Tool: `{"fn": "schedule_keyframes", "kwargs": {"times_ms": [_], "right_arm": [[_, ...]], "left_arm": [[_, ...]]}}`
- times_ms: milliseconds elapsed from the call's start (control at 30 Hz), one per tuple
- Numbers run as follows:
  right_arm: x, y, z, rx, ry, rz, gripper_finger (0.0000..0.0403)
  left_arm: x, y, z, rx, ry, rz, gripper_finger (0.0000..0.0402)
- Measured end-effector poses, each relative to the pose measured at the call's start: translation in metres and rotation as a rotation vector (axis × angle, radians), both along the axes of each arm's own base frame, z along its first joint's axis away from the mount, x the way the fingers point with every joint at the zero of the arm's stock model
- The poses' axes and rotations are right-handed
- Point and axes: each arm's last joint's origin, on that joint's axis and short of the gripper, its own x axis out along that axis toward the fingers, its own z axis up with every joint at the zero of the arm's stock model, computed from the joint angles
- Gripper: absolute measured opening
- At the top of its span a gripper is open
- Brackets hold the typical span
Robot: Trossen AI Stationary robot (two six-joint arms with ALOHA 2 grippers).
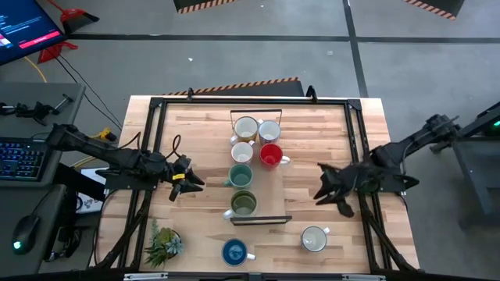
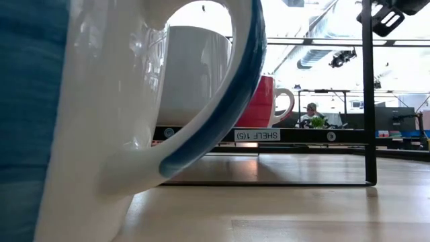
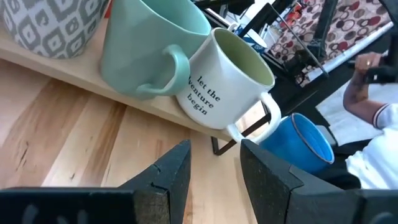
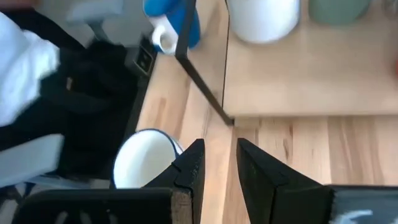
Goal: Place coffee mugs
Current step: Put the white and blue patterned mug on the shelf
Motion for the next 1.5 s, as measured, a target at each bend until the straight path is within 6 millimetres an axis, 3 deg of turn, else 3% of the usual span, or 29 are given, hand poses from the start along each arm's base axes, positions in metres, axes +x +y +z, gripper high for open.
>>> {"fn": "schedule_keyframes", "kwargs": {"times_ms": [467, 733, 1500], "right_arm": [[0.03, 0.051, -0.014, 0.02, 0.189, -0.027, 0.0073], [0.039, 0.073, -0.035, 0.02, 0.308, -0.054, 0.0073], [0.05, 0.088, -0.071, -0.009, 0.465, -0.13, 0.0073]], "left_arm": [[0.0, 0.0, 0.0, -0.026, 0.007, 0.009, 0.0129], [0.0, 0.0, 0.0, -0.034, 0.007, 0.011, 0.0129], [0.001, 0.0, 0.003, -0.059, -0.014, 0.016, 0.0129]]}}
